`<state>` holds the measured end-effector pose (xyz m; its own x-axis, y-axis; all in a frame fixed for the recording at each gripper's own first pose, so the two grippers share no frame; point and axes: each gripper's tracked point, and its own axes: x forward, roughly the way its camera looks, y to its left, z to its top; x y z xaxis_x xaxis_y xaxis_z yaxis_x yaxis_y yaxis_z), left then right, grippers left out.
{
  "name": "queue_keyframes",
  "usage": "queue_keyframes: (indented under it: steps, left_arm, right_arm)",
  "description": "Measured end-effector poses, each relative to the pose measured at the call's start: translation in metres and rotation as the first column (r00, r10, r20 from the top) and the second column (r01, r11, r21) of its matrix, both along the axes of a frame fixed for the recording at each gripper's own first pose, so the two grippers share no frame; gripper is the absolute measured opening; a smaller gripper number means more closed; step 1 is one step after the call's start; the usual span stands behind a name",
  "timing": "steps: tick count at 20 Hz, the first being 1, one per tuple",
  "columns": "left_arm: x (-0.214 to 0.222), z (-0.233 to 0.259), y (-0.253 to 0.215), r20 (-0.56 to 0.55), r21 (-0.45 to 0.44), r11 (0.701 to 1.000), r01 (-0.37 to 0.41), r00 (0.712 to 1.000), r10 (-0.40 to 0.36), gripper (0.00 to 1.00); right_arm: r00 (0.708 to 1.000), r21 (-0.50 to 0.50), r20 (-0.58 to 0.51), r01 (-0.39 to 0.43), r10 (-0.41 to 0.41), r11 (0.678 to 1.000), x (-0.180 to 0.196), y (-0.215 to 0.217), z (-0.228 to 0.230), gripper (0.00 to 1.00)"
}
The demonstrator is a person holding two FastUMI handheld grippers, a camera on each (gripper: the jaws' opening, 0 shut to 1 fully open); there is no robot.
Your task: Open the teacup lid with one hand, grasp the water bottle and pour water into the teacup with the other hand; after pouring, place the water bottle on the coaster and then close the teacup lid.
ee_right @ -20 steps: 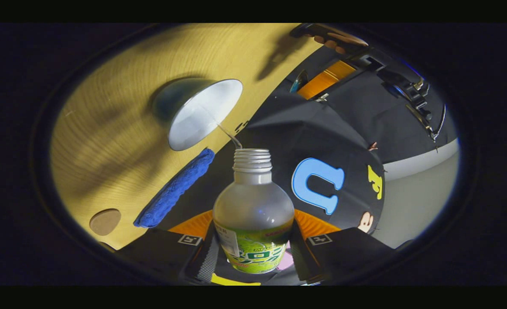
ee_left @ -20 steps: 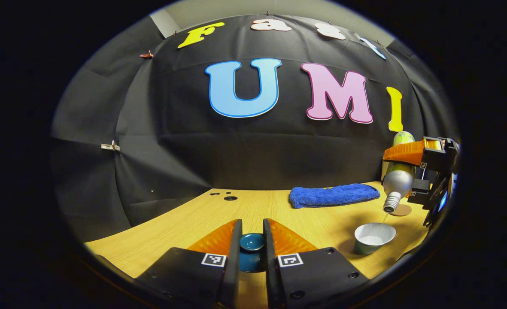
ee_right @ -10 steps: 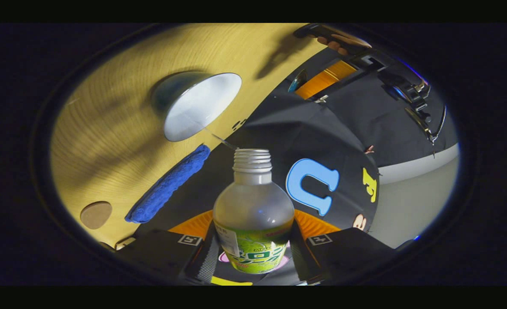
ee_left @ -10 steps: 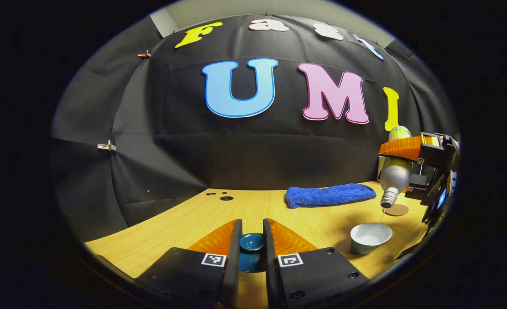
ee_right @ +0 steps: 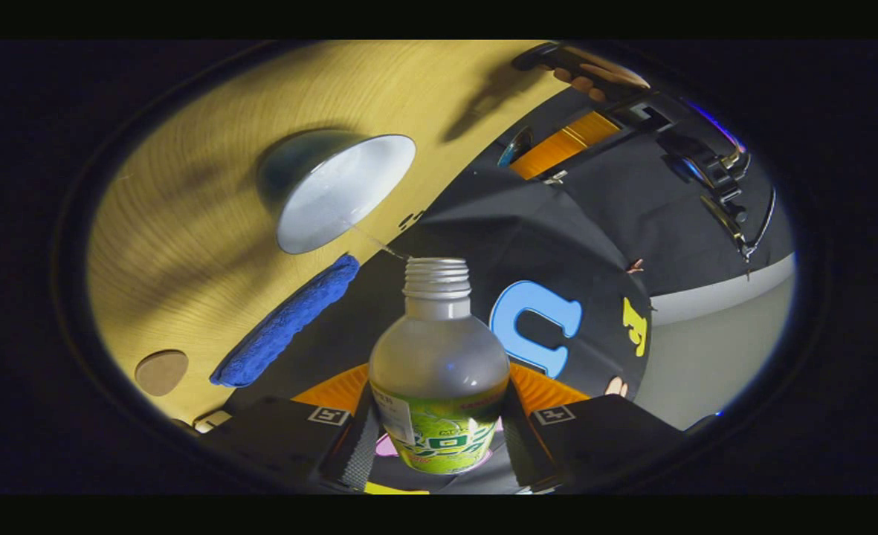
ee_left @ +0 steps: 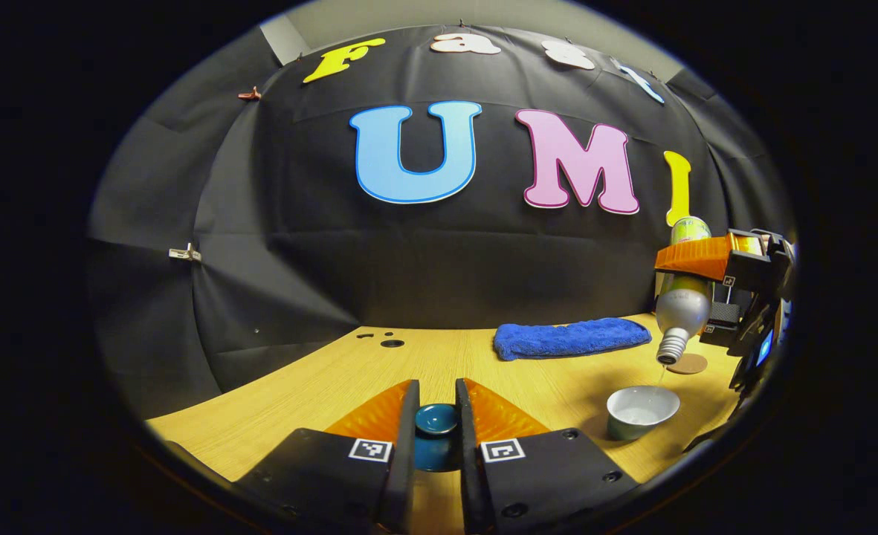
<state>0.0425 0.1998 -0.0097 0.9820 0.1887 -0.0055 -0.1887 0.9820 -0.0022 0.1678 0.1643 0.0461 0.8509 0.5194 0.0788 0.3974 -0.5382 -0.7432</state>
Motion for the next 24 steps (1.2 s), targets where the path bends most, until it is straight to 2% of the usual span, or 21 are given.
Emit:
queue_keyframes:
  steps: [24]
  left_arm:
    - [0.0003, 0.0005, 0.0004, -0.001, 0.000, 1.000, 0.002, 1.000, -0.002, 0.29]
  right_arm:
    - [0.999, -0.019, 0.046, -0.026, 0.027, 0.999, -0.0049, 0.0061, 0.0062, 0.74]
